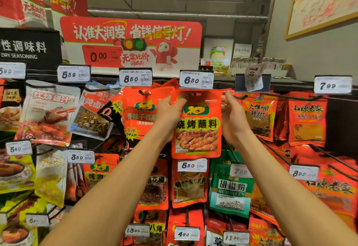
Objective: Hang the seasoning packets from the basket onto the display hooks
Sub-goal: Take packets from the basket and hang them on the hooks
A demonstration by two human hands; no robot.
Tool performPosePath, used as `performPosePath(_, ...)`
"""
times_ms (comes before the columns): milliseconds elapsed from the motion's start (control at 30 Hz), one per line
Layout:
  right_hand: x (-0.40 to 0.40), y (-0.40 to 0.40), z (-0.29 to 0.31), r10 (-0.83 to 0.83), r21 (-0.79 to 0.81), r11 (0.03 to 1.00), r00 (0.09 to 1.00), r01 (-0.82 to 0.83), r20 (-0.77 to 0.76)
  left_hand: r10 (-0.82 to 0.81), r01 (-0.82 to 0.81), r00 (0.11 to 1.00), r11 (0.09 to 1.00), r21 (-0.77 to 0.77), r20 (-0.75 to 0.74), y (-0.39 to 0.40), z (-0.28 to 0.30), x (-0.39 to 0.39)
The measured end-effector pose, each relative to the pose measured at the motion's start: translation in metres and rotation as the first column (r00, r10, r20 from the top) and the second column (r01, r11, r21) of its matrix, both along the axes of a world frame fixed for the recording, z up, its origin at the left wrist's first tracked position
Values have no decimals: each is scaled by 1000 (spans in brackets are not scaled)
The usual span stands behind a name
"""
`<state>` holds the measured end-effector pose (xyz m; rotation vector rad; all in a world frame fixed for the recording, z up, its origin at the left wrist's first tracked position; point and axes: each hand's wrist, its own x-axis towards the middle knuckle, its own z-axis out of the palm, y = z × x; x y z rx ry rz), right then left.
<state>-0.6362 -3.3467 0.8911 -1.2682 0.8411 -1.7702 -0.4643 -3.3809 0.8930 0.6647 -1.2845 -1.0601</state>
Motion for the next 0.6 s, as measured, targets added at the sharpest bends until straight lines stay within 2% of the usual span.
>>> performPosePath(167,1,-3,-4,-206,-59,978,940,198,-273,68,-68,997,997,25,21,-6,9,-6)
performPosePath(267,3,-11,-7,-247,-29,967,912,251,-326,112,-115,993,990,83,31,-9,8,-7)
performPosePath(400,4,-30,-14,-249,49,955,881,292,-402,169,-185,978,974,134,121,-9,1,-2)
performPosePath(533,1,-67,-12,-427,86,863,810,497,-402,229,-253,925,967,42,303,-8,-3,6)
performPosePath(600,0,-85,-6,-507,88,801,749,592,-426,221,-250,916,967,43,336,-4,-5,9)
